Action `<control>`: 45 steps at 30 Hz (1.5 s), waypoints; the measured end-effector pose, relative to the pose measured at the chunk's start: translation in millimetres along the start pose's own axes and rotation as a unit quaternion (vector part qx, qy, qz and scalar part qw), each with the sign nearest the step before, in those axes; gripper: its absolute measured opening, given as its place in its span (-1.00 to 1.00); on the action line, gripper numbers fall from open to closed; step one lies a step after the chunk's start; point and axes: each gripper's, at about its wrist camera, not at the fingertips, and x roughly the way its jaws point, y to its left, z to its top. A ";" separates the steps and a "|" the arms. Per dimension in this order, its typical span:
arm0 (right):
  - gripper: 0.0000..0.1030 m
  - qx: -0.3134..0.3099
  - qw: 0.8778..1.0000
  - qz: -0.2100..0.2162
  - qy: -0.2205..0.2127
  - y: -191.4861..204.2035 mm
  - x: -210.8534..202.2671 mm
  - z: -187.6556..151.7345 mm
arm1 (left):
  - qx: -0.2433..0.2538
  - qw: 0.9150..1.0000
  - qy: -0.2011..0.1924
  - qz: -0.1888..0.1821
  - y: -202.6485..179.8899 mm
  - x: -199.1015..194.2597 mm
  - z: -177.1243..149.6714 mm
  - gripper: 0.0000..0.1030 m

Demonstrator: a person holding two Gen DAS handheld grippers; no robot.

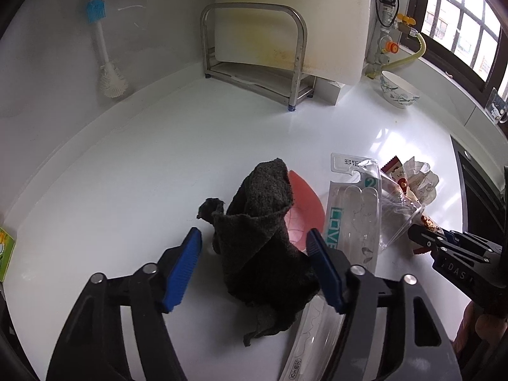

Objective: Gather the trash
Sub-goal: 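Grasp the red-and-white snack wrapper with the right tool while the left tool grasps the dark cloth, then carry the snack wrapper and dark cloth over the grey bin with both tools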

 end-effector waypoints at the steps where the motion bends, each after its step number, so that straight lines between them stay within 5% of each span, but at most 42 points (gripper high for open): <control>1: -0.53 0.002 1.000 0.000 0.000 -0.6 -0.4 -0.7 | -0.001 1.000 0.001 -0.007 0.0 0.3 -0.3 0.07; 5: -0.53 0.010 1.000 0.001 -0.001 -3.1 -3.1 -3.4 | -0.001 1.000 0.004 -0.022 0.9 -0.1 -2.0 -0.39; 9: -0.53 0.018 1.000 0.002 -0.005 -4.0 -8.8 -6.8 | -0.001 1.000 0.005 -0.024 5.0 -3.3 -3.9 -0.59; 30: -0.53 0.065 0.998 -0.004 -0.021 -21.5 -53.7 -43.4 | -0.012 0.999 0.003 -0.050 21.2 -51.1 -17.5 -0.63; 45: -0.53 0.067 0.997 0.009 -0.044 -16.9 -91.4 -72.9 | 0.015 0.999 -0.035 -0.024 13.9 -97.0 -28.9 -0.63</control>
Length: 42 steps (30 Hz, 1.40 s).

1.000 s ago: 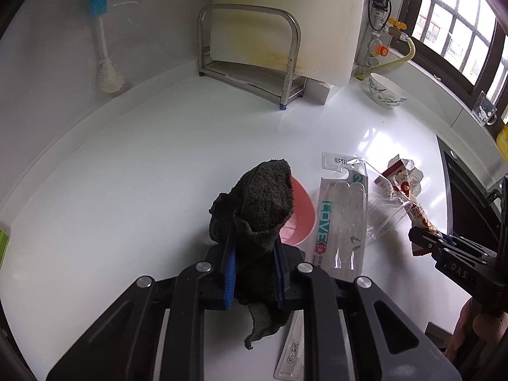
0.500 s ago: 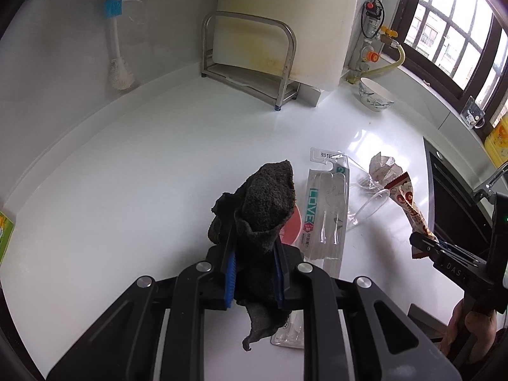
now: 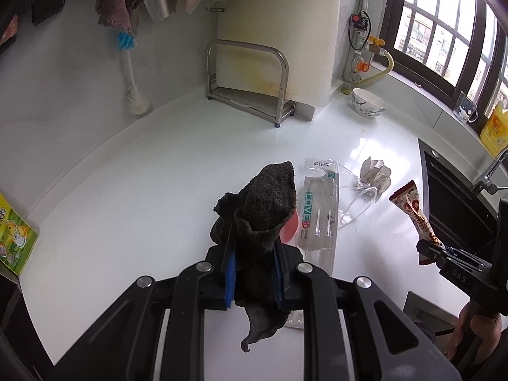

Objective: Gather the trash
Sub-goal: 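Carry the snack wrapper and dark cloth over the grey bin with both tools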

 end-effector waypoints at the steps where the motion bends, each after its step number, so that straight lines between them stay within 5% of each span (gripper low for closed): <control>1: -0.53 -0.001 1.000 0.002 -0.001 -0.8 -2.8 -3.3 | 0.000 1.000 0.001 0.002 -2.7 -2.6 -2.8 -0.63; 26: -0.54 -0.054 0.997 0.054 0.024 -58.7 -106.5 -106.1 | 0.018 0.999 0.030 0.001 -143.2 -80.5 -114.3 -0.63; 42: -0.54 -0.067 0.990 0.056 0.108 -109.6 -110.0 -194.0 | 0.029 0.995 0.095 -0.022 -219.7 -54.5 -204.7 -0.63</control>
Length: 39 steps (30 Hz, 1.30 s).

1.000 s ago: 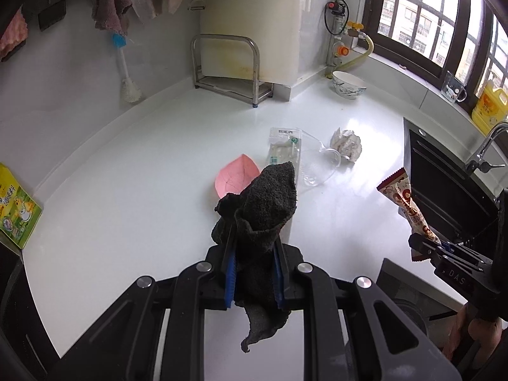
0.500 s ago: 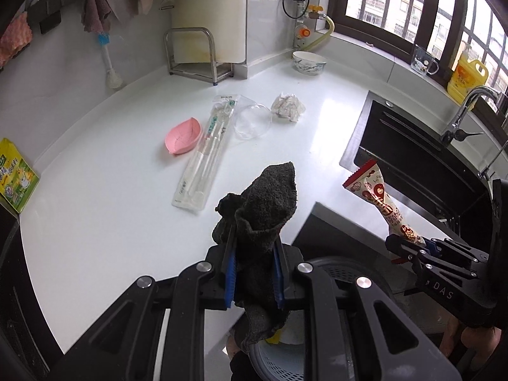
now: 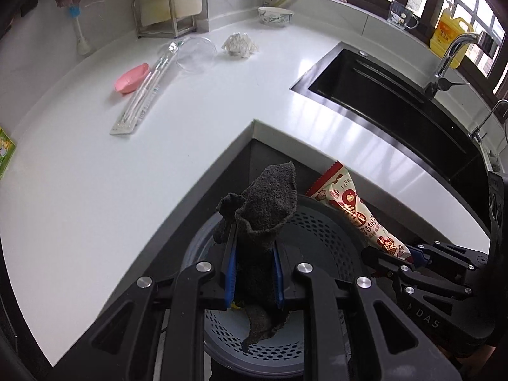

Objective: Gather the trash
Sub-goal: 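Carry the snack wrapper and dark cloth over the grey bin with both tools, then open the right tool to drop the wrapper while the left tool drops the cloth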

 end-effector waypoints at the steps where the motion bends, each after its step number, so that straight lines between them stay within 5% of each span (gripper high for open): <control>1: -0.54 0.000 1.000 0.000 0.007 -1.1 3.5 -3.9 | 0.001 1.000 0.005 0.001 -1.7 4.9 -4.9 -0.63; 22: -0.51 -0.005 0.996 0.032 0.078 -4.1 49.9 -36.0 | -0.024 0.997 0.062 0.041 4.7 35.7 -56.5 -0.57; 25: -0.43 -0.008 0.996 0.032 0.079 -3.1 49.4 -35.5 | -0.027 0.997 0.058 0.049 4.4 33.7 -55.0 -0.46; 29: -0.08 -0.003 0.997 0.025 0.069 -0.8 47.0 -35.4 | -0.037 0.996 0.047 0.061 8.6 25.1 -56.6 0.16; 39: -0.08 0.001 0.998 0.026 0.058 -6.7 35.8 -31.6 | -0.049 0.995 0.033 0.080 15.2 6.5 -54.3 0.18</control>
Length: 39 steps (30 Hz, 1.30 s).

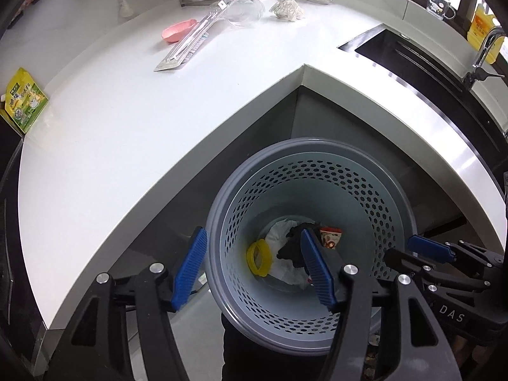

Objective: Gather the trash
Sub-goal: 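Open the right tool to drop the wrapper while the left tool drops the cloth, then move both tools back toward the remaining trash on the counter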

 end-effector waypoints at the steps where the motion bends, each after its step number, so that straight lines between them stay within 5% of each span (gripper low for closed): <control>1: -0.08 -0.001 1.000 0.001 -0.001 -0.7 -1.8 -0.2 | 0.000 1.000 -0.001 0.001 -0.1 -1.8 0.4 0.18; 24: -0.03 -0.024 0.997 0.033 -0.059 24.4 -55.1 23.2 | -0.021 0.998 -0.059 0.011 16.1 -60.8 38.2 0.35; 39: 0.02 -0.024 0.994 0.033 -0.102 49.3 -67.8 81.5 | -0.030 0.994 -0.104 0.012 59.0 -84.7 85.8 0.48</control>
